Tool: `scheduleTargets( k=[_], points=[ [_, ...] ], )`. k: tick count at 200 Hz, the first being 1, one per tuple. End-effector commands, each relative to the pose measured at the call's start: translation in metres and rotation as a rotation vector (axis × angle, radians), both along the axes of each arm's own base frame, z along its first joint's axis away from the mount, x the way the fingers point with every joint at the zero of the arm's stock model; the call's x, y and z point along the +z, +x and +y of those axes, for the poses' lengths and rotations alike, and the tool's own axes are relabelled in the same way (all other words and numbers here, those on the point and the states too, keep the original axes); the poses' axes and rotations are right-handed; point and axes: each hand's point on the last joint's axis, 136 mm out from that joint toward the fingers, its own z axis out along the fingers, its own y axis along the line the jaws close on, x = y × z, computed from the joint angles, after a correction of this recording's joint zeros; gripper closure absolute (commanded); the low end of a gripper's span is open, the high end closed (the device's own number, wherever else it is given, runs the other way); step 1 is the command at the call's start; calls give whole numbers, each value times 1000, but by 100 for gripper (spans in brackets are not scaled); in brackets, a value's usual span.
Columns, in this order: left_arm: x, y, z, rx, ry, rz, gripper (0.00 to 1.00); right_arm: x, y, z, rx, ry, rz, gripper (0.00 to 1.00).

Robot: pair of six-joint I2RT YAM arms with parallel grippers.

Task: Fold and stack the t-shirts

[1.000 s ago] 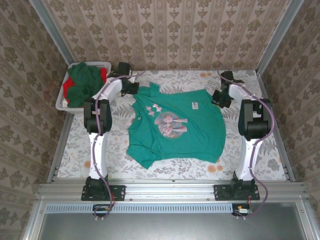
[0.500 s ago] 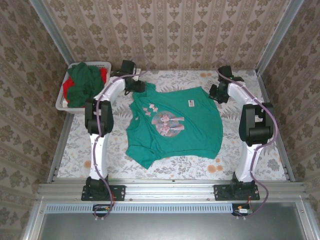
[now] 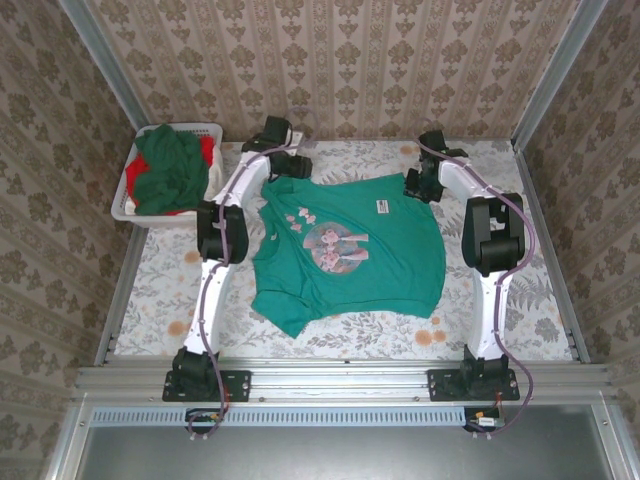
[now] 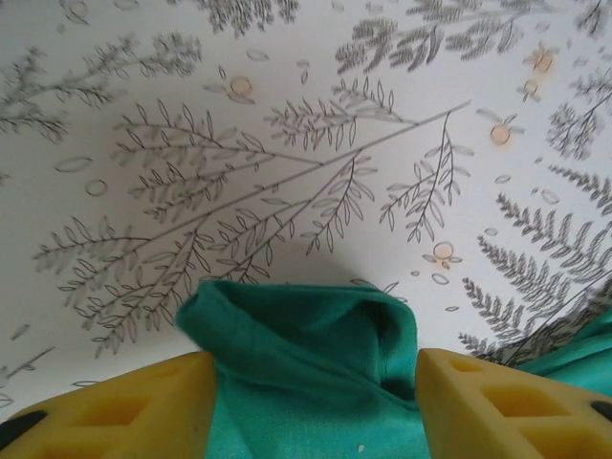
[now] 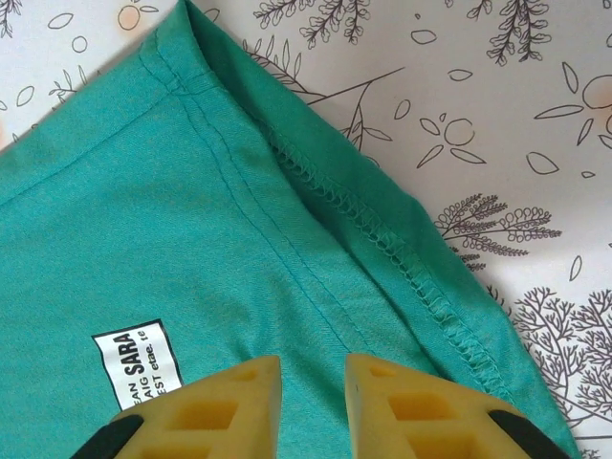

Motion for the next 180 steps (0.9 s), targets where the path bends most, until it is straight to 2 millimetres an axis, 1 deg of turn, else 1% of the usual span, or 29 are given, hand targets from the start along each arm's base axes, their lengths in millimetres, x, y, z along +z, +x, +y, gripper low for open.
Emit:
scheduleTargets(
  k=[1, 14, 26, 32, 40, 47, 62, 68, 72, 83, 96, 103, 113, 121, 132, 135, 152, 157, 160, 165, 167, 169, 176, 180],
  points=[
    [-10, 0, 6, 37, 21, 20, 36, -5, -7, 1, 22, -4, 25, 73],
    [-14, 1, 10, 54, 23, 28, 34, -6, -9, 1, 23, -4, 28, 73],
    [-12, 1, 14, 75, 43, 25, 34, -7, -11, 2, 24, 2, 26, 73],
    [-12, 1, 17, 89, 55, 23, 35, -8, -11, 3, 25, 7, 25, 73],
    [-9, 2, 16, 88, 44, 11, 39, -9, -12, 3, 24, 11, 26, 73],
    [-8, 3, 15, 89, 28, 6, 45, -10, -12, 4, 23, 14, 26, 73],
    [-8, 6, 12, 88, 9, 1, 68, -12, -13, 4, 23, 19, 28, 73],
    [-8, 7, 11, 87, 4, 2, 74, -12, -14, 5, 23, 21, 28, 73],
    [-8, 7, 10, 87, 0, 3, 76, -13, -14, 5, 23, 23, 30, 73],
    [-9, 8, 10, 93, -1, 5, 78, -12, -15, 5, 24, 25, 29, 73],
    [-6, 10, 10, 97, -8, 4, 94, -9, -15, 6, 28, 28, 22, 73],
    [-1, 10, 9, 99, -21, 1, 99, -8, -16, 5, 27, 26, 21, 73],
    [8, 10, 7, 103, -33, -9, 100, -6, -17, 5, 27, 27, 17, 73],
    [19, 8, 1, 92, -38, -27, 100, -4, -17, 5, 29, 25, 12, 73],
    [39, 5, -9, 72, -34, -78, 100, -4, -19, 4, 29, 24, 14, 73],
    [48, 5, -12, 65, -31, -99, 100, -4, -19, 5, 30, 22, 14, 73],
    [85, -3, -37, 15, -6, -222, 100, -5, -23, 3, 23, 19, 14, 73],
    [94, -5, -48, -7, -7, -262, 100, -7, -24, 2, 21, 17, 17, 73],
    [98, -6, -52, -17, -6, -282, 100, -7, -25, 2, 19, 19, 18, 73],
    [102, -5, -54, -27, -3, -308, 100, -8, -26, 2, 14, 19, 22, 73],
    [103, -12, -68, -53, -4, -318, 100, -8, -26, 2, 15, 19, 23, 73],
    [104, -14, -74, -65, -5, -328, 100, -9, -27, 2, 14, 20, 25, 73],
    [105, -16, -85, -91, -6, -349, 100, -10, -29, 1, 9, 21, 28, 73],
    [101, -17, -90, -102, -4, -346, 100, -11, -30, 2, 8, 23, 32, 73]
  ],
)
